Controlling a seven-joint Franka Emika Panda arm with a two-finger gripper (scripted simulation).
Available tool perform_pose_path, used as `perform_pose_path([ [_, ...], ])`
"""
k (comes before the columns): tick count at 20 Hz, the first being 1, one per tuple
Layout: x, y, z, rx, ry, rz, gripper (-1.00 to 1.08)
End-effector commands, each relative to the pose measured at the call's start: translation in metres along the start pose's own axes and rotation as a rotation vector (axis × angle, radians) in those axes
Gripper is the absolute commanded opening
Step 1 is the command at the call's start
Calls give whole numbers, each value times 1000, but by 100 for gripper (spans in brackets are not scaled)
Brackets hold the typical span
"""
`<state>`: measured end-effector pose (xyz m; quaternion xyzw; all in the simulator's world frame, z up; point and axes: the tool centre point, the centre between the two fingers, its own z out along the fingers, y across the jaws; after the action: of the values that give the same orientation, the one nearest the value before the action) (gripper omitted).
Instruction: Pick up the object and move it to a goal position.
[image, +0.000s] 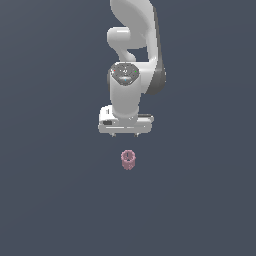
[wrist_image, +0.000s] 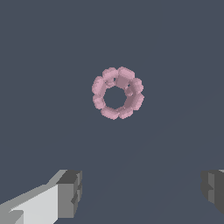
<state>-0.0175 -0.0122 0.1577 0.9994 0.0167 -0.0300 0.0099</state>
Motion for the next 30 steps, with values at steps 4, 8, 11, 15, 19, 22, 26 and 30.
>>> perform_pose_path([
  [4, 5, -1, 2, 0, 4, -29, 100],
  [8, 14, -2, 6, 0, 11, -79, 100],
  [11, 23, -4, 11, 0, 19, -133, 100],
  [15, 39, -7, 19, 2, 34, -223, 100],
  [19, 52, -9, 27, 4, 47, -300, 100],
  [22, 59, -11, 31, 5, 54, -343, 100],
  [26, 65, -12, 34, 6, 61, -378, 100],
  [30, 67, -12, 35, 7, 63, -390, 100],
])
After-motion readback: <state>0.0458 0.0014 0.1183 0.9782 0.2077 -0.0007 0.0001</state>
